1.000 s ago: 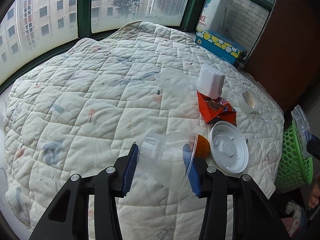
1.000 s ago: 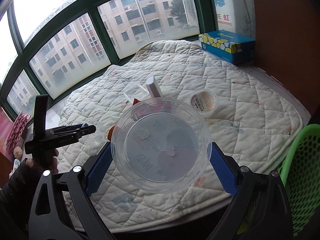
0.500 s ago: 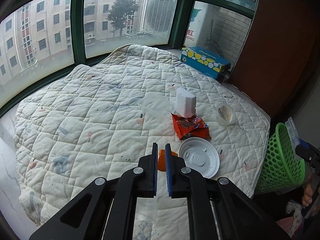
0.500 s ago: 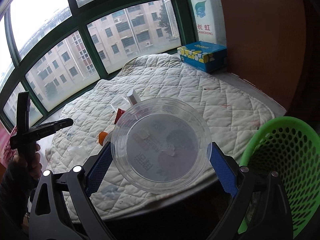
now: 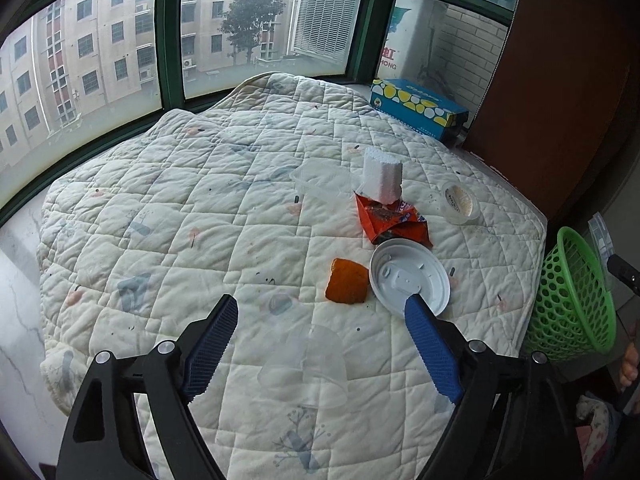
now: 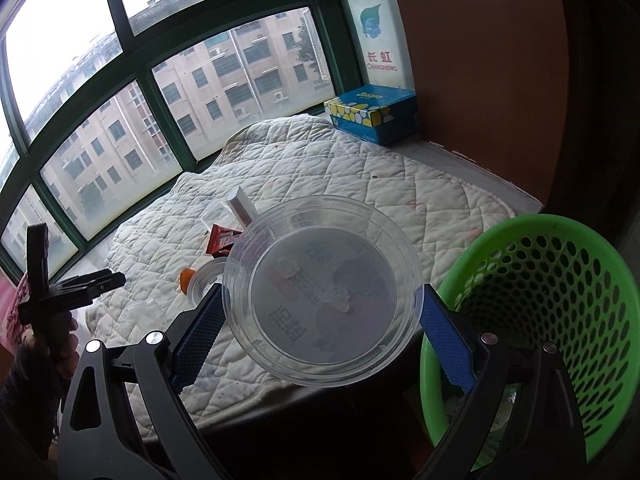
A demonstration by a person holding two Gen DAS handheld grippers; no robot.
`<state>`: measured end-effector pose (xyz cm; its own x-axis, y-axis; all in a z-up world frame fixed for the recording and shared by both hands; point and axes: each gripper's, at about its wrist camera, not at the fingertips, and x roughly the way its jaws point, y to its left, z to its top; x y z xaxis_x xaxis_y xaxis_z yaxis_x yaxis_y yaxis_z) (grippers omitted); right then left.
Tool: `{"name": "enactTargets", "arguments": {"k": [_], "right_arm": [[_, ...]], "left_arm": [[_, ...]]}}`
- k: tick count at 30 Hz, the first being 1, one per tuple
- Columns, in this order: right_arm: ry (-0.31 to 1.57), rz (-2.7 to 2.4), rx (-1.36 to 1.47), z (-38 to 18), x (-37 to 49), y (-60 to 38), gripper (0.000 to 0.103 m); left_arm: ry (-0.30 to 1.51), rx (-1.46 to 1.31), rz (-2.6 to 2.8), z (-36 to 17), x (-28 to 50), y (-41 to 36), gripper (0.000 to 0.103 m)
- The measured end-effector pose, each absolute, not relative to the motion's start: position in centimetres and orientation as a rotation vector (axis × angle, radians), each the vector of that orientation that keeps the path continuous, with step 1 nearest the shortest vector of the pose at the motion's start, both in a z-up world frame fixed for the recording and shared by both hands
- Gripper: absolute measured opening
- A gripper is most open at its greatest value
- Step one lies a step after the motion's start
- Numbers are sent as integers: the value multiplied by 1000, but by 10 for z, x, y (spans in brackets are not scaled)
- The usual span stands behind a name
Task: Collect trash
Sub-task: 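Carry the clear lid and clear cup over the green basket with both tools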
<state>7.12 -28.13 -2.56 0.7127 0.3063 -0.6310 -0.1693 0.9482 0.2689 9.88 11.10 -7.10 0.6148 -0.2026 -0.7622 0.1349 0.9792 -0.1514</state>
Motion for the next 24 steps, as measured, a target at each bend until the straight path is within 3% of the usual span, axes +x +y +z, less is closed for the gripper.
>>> {"name": "enactTargets", "arguments": {"k": [12,14,17,24], "right_arm": [[735,280,176,-23,69,-267,92],[736,278,175,-23,69,-266,92],[735,276,172,-23,68,-266,92],[727,267,173,-21,66,-270,92]], "left_arm": [[1011,-98,-183,-138,90,111,86],[1018,-106,-188,-144,91,111,80],[1027,-111,-187,-148,93,110,62],[987,-105,-174,-128,90,106,58]]}}
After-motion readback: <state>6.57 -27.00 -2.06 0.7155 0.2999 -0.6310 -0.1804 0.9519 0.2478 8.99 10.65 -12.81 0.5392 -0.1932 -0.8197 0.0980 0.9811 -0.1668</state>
